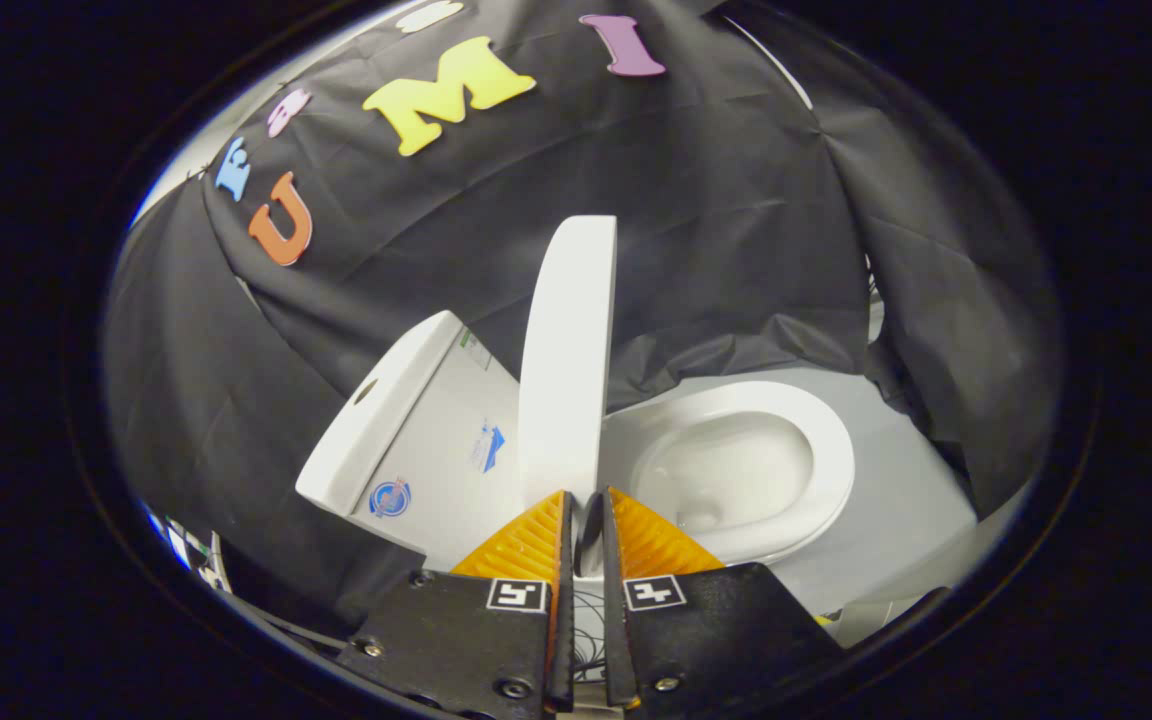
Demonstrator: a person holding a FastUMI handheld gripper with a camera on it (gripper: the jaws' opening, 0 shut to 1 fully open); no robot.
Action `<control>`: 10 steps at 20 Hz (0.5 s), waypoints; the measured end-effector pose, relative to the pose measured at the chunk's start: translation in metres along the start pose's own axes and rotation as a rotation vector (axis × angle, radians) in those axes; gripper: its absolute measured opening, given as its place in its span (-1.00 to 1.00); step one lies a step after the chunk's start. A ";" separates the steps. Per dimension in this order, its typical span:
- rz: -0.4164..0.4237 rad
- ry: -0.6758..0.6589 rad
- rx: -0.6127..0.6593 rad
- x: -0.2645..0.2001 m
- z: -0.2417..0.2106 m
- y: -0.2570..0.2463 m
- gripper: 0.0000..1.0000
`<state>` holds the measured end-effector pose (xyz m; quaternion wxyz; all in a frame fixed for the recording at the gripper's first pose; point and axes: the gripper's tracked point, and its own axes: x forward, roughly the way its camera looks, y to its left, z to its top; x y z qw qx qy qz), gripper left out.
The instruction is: Open the toilet lid.
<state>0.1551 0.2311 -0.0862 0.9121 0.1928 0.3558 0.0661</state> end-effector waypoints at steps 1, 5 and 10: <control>-0.009 0.000 -0.012 0.001 0.000 0.006 -0.67; -0.005 -0.002 -0.064 0.004 0.000 0.040 -0.65; 0.007 0.002 -0.148 0.016 -0.004 0.082 -0.61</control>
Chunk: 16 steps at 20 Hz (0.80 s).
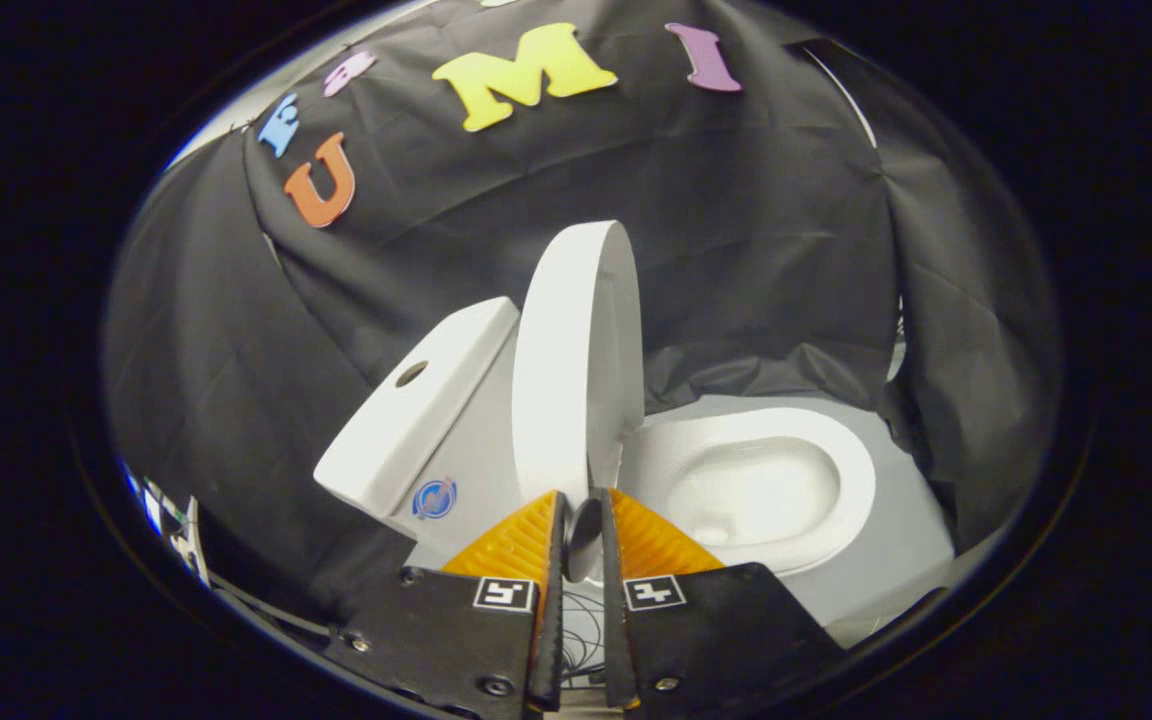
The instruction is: Open the toilet lid.
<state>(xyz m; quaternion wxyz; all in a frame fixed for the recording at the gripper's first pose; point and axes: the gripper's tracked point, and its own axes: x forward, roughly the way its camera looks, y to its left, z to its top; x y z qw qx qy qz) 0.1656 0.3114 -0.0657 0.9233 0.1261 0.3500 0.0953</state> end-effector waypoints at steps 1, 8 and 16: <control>0.002 0.000 -0.014 0.001 0.001 0.008 -0.60; 0.000 0.013 -0.092 0.015 -0.003 0.051 -0.59; -0.044 0.024 -0.211 0.030 -0.012 0.094 -0.59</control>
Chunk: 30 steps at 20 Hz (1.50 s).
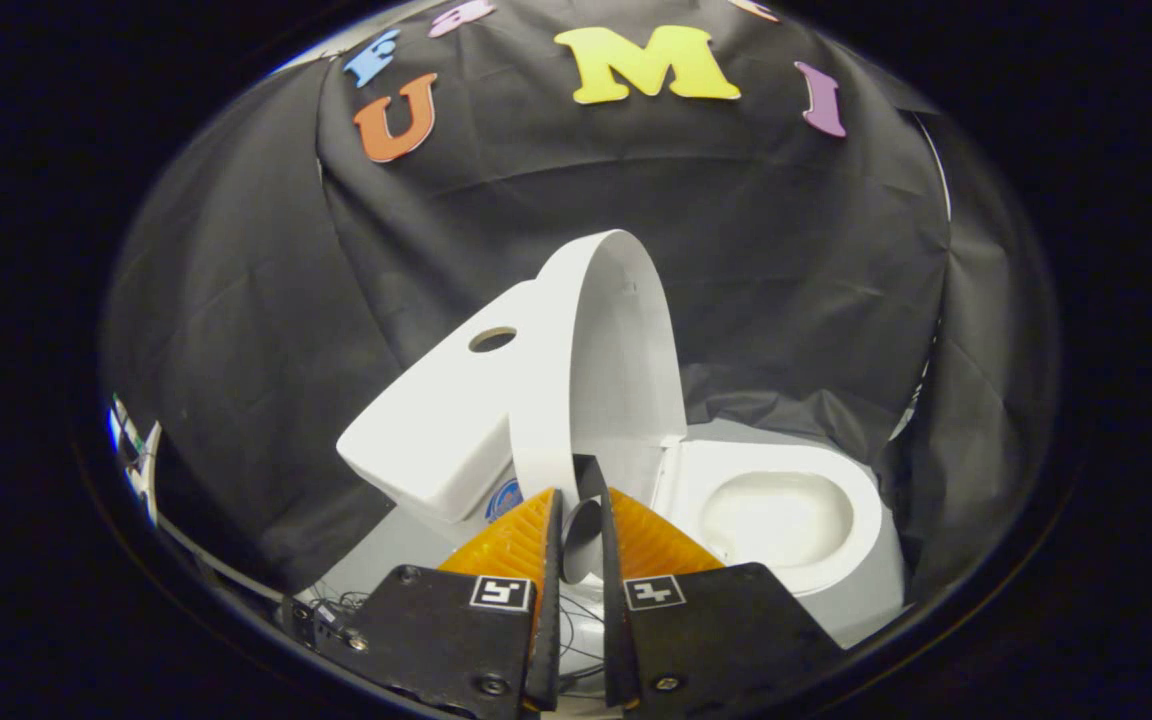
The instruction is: Open the toilet lid.
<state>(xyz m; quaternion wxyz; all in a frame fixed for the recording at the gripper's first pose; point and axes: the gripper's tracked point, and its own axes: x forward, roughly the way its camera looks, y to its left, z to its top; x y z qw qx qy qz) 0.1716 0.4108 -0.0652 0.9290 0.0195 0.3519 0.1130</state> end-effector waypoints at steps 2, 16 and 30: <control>-0.009 -0.003 -0.014 0.004 -0.001 0.005 -0.59; 0.014 0.015 -0.093 0.008 0.001 0.019 -0.57; 0.049 -0.054 -0.081 -0.043 -0.012 -0.037 0.65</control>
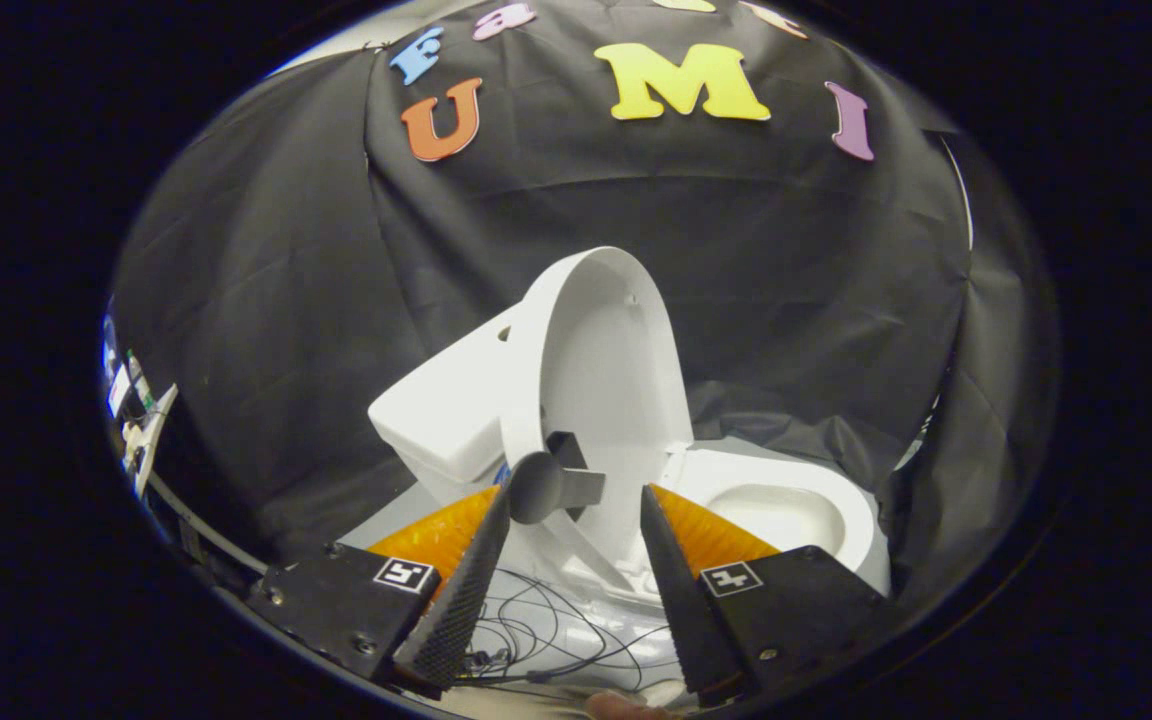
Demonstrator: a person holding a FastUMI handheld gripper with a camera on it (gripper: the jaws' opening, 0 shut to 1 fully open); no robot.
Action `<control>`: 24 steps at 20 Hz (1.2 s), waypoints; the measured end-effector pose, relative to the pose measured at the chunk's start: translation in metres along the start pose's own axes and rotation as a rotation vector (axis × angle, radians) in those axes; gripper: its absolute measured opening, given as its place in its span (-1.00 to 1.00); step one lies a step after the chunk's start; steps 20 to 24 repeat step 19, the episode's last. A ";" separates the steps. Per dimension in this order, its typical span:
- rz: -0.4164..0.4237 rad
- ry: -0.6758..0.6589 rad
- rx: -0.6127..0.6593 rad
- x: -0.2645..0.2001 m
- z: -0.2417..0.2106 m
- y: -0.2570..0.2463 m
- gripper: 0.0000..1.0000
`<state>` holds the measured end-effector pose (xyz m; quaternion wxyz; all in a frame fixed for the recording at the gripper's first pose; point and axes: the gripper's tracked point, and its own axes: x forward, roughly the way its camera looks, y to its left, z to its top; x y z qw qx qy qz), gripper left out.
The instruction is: Open the toilet lid.
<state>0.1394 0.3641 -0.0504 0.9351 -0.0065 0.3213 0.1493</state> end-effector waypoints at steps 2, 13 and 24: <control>-0.022 -0.028 0.005 -0.012 -0.001 -0.022 0.65; -0.113 -0.224 0.061 -0.098 -0.009 -0.134 0.65; -0.160 -0.334 0.059 -0.145 -0.003 -0.170 0.65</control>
